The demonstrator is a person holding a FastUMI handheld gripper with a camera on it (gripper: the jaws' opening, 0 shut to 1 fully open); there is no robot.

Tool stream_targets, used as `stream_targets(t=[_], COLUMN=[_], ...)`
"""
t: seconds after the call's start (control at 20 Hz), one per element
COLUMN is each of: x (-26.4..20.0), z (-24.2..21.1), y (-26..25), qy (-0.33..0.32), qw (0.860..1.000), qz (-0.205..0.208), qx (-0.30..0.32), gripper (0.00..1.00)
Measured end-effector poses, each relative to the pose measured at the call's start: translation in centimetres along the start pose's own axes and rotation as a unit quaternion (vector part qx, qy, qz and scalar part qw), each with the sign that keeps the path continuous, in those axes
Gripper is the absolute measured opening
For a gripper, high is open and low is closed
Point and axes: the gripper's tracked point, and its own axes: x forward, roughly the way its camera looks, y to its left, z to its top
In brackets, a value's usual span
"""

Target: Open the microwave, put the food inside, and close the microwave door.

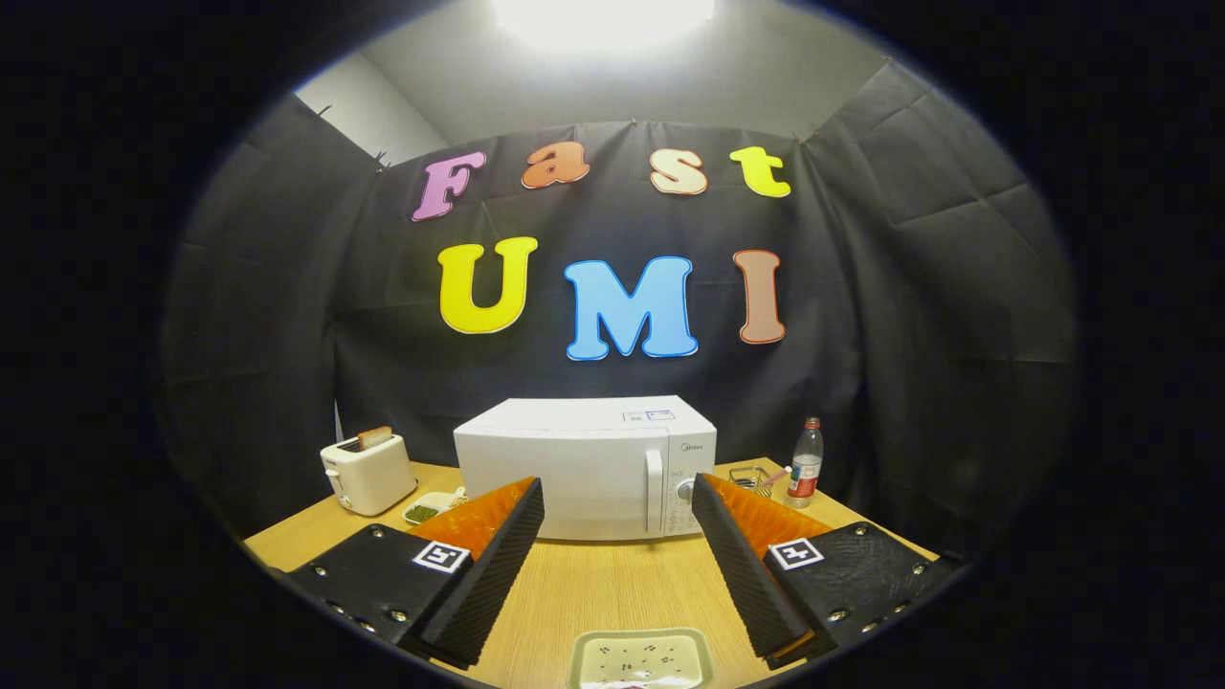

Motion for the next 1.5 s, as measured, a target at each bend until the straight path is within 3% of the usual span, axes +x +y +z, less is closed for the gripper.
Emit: stream_targets(t=[1.5], x=[-1.8], z=[1.8], y=[1.6], qy=[-0.028], qw=[0.999], qz=[0.030], qx=[-0.006], gripper=[0.98])
